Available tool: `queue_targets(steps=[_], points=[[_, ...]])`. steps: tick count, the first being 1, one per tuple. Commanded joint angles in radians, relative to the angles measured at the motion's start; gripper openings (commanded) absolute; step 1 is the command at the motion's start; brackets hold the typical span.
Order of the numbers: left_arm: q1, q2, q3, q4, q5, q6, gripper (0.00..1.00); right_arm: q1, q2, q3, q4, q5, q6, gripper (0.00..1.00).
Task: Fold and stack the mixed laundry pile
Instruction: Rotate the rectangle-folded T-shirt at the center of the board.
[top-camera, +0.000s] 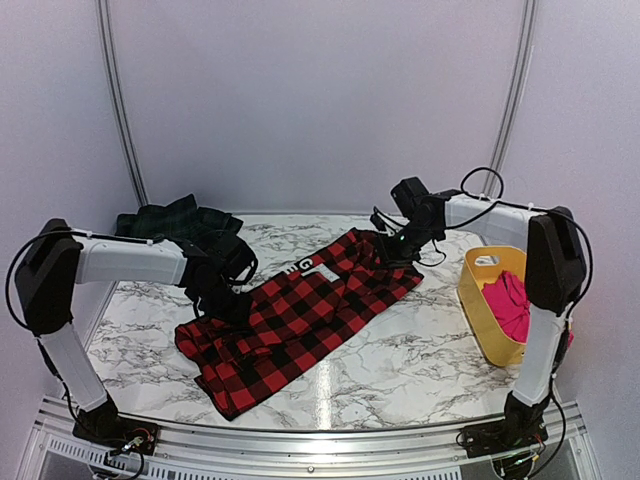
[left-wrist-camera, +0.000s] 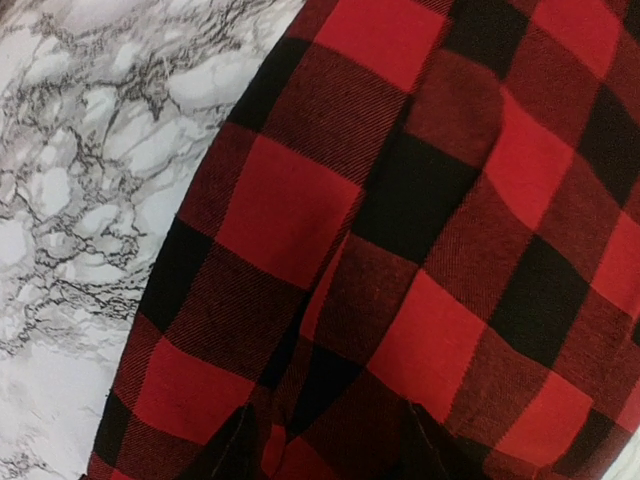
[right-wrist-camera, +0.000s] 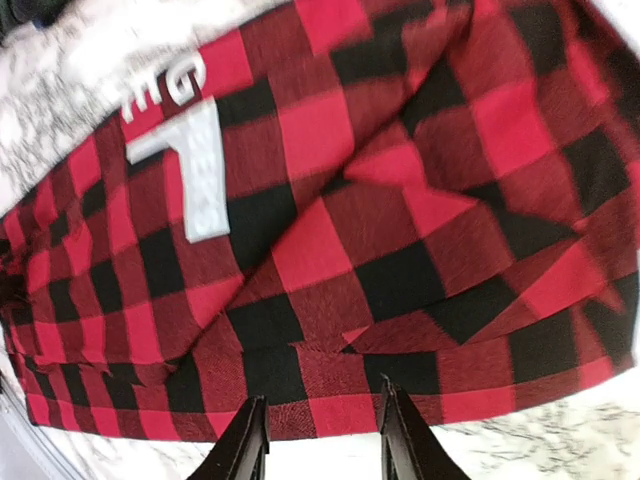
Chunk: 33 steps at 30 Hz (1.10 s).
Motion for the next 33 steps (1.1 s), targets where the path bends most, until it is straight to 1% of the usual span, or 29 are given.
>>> queue_targets(steps=[1,2,6,9,12,15,17,19,21,23,25,28,31,33], points=[[0.003,0.068,0.032,-0.041,-0.017,0.012,0.46,0.018,0.064,-0.068,0.061,-0.016,0.051,0.33],[0.000,0.079,0.027,-0.041,-0.011,0.011,0.42,0.016,0.080,-0.067,0.062,-0.001,0.049,0.32],[-0.030,0.099,-0.013,-0.040,0.003,-0.006,0.33,-0.005,0.169,-0.028,0.067,0.026,0.022,0.31],[-0.082,0.102,-0.043,-0.040,0.023,-0.045,0.29,-0.021,0.245,0.036,0.063,0.034,-0.002,0.29],[-0.164,0.113,-0.043,-0.039,0.054,-0.120,0.29,-0.029,0.320,0.123,0.054,0.037,-0.032,0.28],[-0.237,0.137,0.000,-0.040,0.109,-0.247,0.28,-0.033,0.410,0.246,0.052,0.039,-0.066,0.28],[-0.270,0.146,0.056,-0.036,0.152,-0.311,0.28,-0.036,0.476,0.389,0.029,0.039,-0.090,0.28],[-0.289,0.126,0.106,-0.025,0.168,-0.337,0.30,-0.041,0.530,0.531,-0.025,0.043,-0.114,0.29],[-0.284,0.085,0.127,-0.010,0.145,-0.337,0.33,-0.045,0.555,0.655,-0.078,0.043,-0.120,0.30],[-0.266,0.044,0.129,-0.008,0.130,-0.324,0.34,-0.044,0.531,0.702,-0.107,0.026,-0.119,0.31],[-0.240,0.012,0.117,-0.008,0.117,-0.294,0.34,-0.043,0.460,0.645,-0.096,-0.016,-0.110,0.33],[-0.200,-0.012,0.095,-0.002,0.099,-0.253,0.34,-0.030,0.312,0.455,-0.032,-0.069,-0.082,0.34],[-0.172,0.013,0.099,0.004,0.097,-0.207,0.34,0.003,0.188,0.264,0.041,-0.131,-0.034,0.34],[-0.160,0.044,0.110,0.012,0.091,-0.177,0.34,0.041,0.136,0.167,0.066,-0.150,0.000,0.34]])
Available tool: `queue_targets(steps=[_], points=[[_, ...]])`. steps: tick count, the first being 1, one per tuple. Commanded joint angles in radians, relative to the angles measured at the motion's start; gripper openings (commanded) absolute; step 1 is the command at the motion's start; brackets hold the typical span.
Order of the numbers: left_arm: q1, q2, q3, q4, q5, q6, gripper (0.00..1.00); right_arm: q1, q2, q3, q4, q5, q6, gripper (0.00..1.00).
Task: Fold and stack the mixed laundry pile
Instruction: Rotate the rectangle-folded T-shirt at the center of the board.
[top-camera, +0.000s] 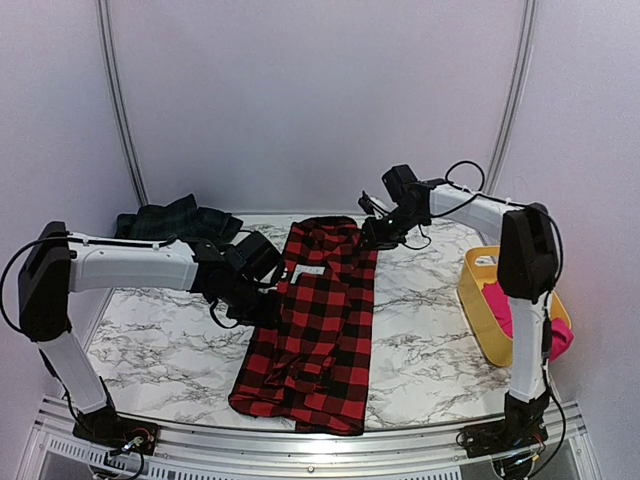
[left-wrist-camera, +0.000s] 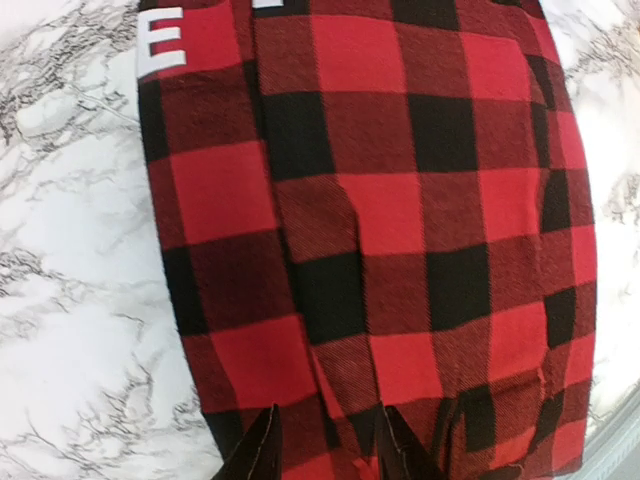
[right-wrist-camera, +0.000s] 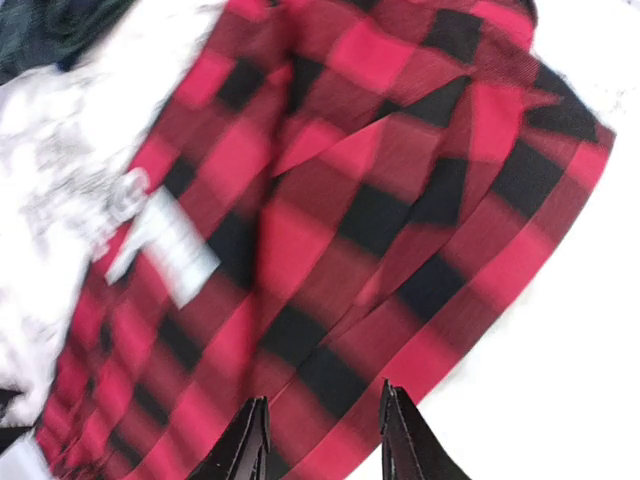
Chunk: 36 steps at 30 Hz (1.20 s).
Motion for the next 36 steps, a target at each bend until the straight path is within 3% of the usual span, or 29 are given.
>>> queue_targets(steps=[1,7,10,17,24,26,29,31,32,34,35,36], points=[[0.025,0.050,0.010,0.009,-0.023,0.089,0.34,0.088,-0.124,-0.178,0.086,-0.096,0.079,0.34],[0.031,0.111,0.009,0.052,-0.011,0.141,0.33,0.172,-0.176,-0.412,0.187,-0.116,0.168,0.33],[0.030,0.143,0.007,0.083,0.030,0.141,0.31,0.164,-0.155,-0.448,0.204,-0.089,0.162,0.33],[0.035,0.244,0.053,0.135,0.066,0.076,0.27,0.056,0.000,-0.389,0.216,-0.094,0.118,0.31],[0.076,0.331,0.190,0.145,0.078,0.009,0.27,0.003,0.090,-0.144,0.136,-0.093,0.062,0.33],[0.085,0.298,0.215,0.147,0.074,0.013,0.35,0.003,0.066,-0.065,0.085,-0.080,0.048,0.37],[0.091,0.195,0.228,0.131,0.022,0.053,0.58,0.006,-0.051,-0.019,0.051,-0.061,0.050,0.46],[0.091,0.097,0.220,0.126,-0.029,0.081,0.77,0.009,-0.157,-0.029,0.052,-0.037,0.042,0.55],[0.091,0.048,0.214,0.125,-0.054,0.098,0.93,0.011,-0.217,-0.035,0.056,-0.017,0.034,0.60],[0.092,-0.065,0.199,0.124,-0.103,0.123,0.99,0.011,-0.330,-0.059,0.078,0.023,0.018,0.76],[0.091,-0.103,0.191,0.123,-0.127,0.133,0.99,0.012,-0.383,-0.073,0.088,0.043,0.007,0.92],[0.093,-0.147,0.181,0.124,-0.153,0.136,0.99,0.012,-0.431,-0.087,0.095,0.071,-0.004,0.98]])
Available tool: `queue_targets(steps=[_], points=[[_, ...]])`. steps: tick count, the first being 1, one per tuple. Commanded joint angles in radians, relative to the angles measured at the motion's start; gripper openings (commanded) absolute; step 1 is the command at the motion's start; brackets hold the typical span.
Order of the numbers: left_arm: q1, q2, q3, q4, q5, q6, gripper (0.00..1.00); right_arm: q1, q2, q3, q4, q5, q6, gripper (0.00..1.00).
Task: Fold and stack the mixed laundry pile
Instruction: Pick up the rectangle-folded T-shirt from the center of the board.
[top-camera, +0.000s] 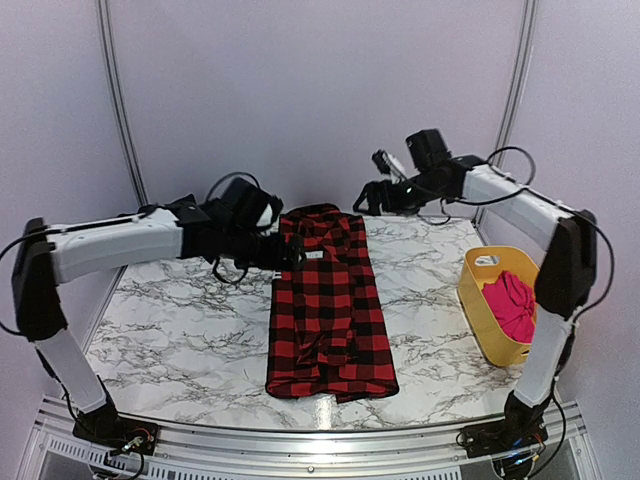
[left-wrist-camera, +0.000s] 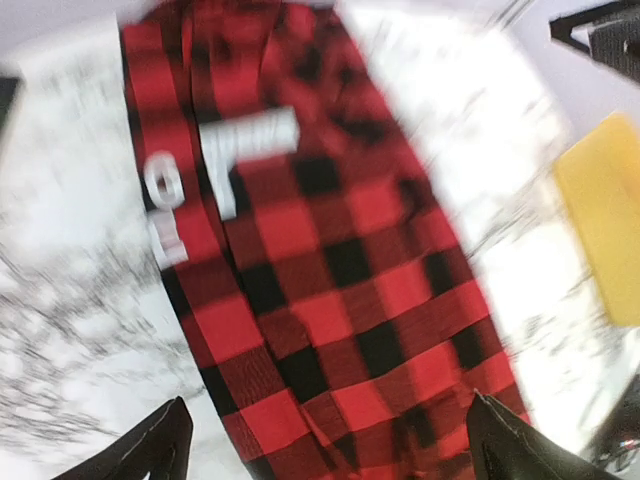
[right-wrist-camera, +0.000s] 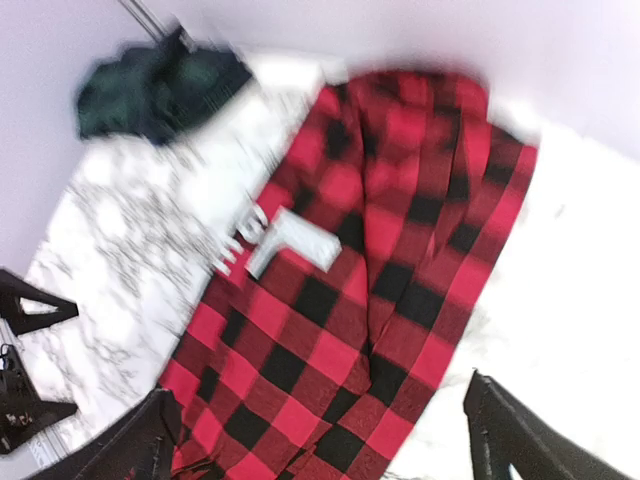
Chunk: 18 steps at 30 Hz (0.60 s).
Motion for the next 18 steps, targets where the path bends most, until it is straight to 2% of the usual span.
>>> queue_targets(steps=[1,4,5,7,10,12,14,18], points=[[0.003,-0.237,-0.019,-0.004,-0.147,0.061,0.99,0.000,-0.275,-0.023,0.039,0.118,-0.053,0.99],[0.013,-0.314,-0.061,0.004,-0.251,0.040,0.99,-0.022,-0.371,-0.107,0.051,0.252,0.029,0.99],[0.017,-0.329,-0.070,0.005,-0.258,0.039,0.99,-0.036,-0.392,-0.129,0.039,0.246,0.030,0.99],[0.031,-0.336,-0.072,-0.042,-0.237,0.020,0.99,-0.081,-0.426,-0.188,0.018,0.110,0.038,0.98],[0.038,-0.360,-0.143,-0.070,-0.034,-0.066,0.99,-0.115,-0.472,-0.313,-0.022,-0.110,0.099,0.98],[-0.002,-0.405,-0.245,-0.044,0.028,-0.187,0.99,-0.105,-0.527,-0.451,0.001,-0.222,0.165,0.90],[-0.068,-0.450,-0.354,-0.005,0.025,-0.300,0.99,-0.084,-0.614,-0.613,0.025,-0.265,0.226,0.85],[-0.179,-0.482,-0.556,0.093,0.025,-0.549,0.88,-0.014,-0.720,-0.867,0.002,-0.257,0.268,0.77]])
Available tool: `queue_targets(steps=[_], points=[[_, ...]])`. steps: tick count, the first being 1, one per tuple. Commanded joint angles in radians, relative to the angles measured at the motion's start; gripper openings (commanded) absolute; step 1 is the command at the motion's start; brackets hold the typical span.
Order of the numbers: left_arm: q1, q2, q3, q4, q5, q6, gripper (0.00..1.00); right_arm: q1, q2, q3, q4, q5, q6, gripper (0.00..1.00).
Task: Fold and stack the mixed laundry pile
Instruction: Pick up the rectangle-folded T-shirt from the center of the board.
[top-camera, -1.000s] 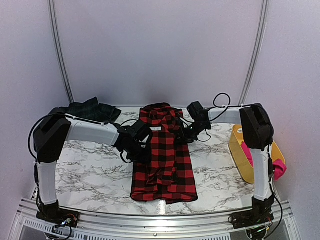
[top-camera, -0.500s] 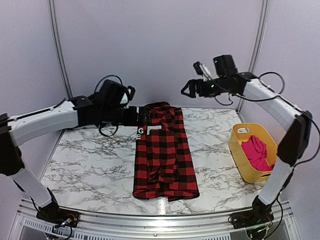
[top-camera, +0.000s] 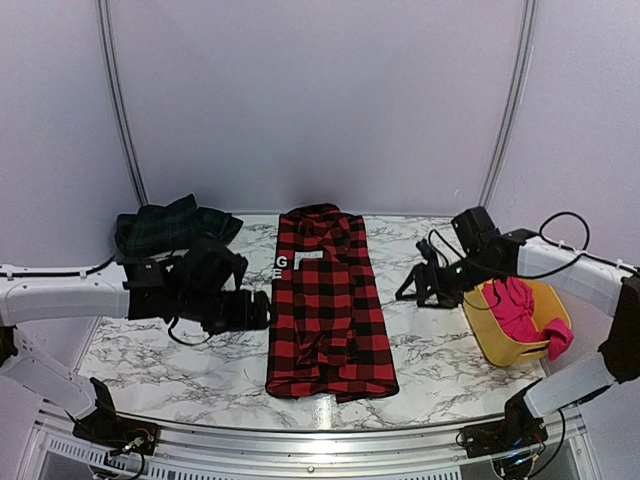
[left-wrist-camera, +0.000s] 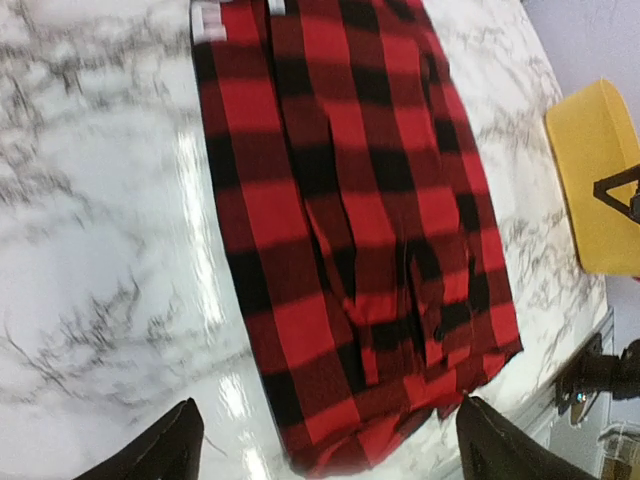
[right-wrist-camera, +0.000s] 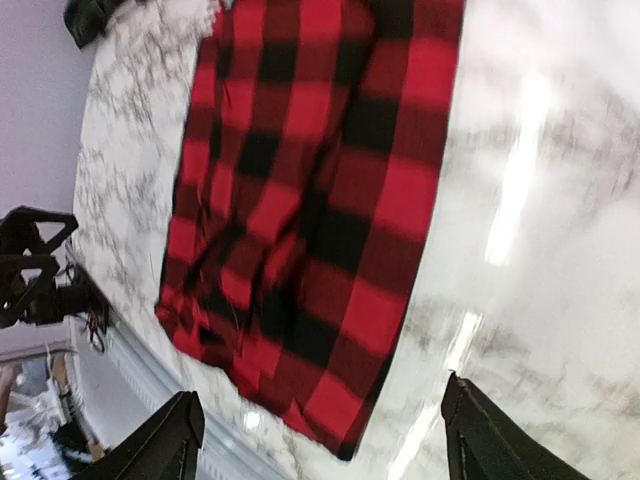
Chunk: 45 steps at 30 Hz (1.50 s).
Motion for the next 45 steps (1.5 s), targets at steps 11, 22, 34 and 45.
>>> queue_targets(steps=[11,22,34,45], points=[[-0.221,0.103,-0.283,0.288,0.041,-0.526,0.64,0.085,-0.200,-0.512,0.106,-0.076,0.105,0.71],[-0.228,0.269,-0.243,0.307,0.104,-0.555,0.46,0.148,-0.032,-0.572,0.296,-0.115,0.156,0.57],[-0.216,0.244,-0.311,0.394,0.078,-0.589,0.41,0.215,0.061,-0.584,0.420,-0.151,0.210,0.49],[-0.247,0.250,-0.238,0.400,0.075,-0.512,0.00,0.221,-0.035,-0.562,0.383,-0.179,0.210,0.00]])
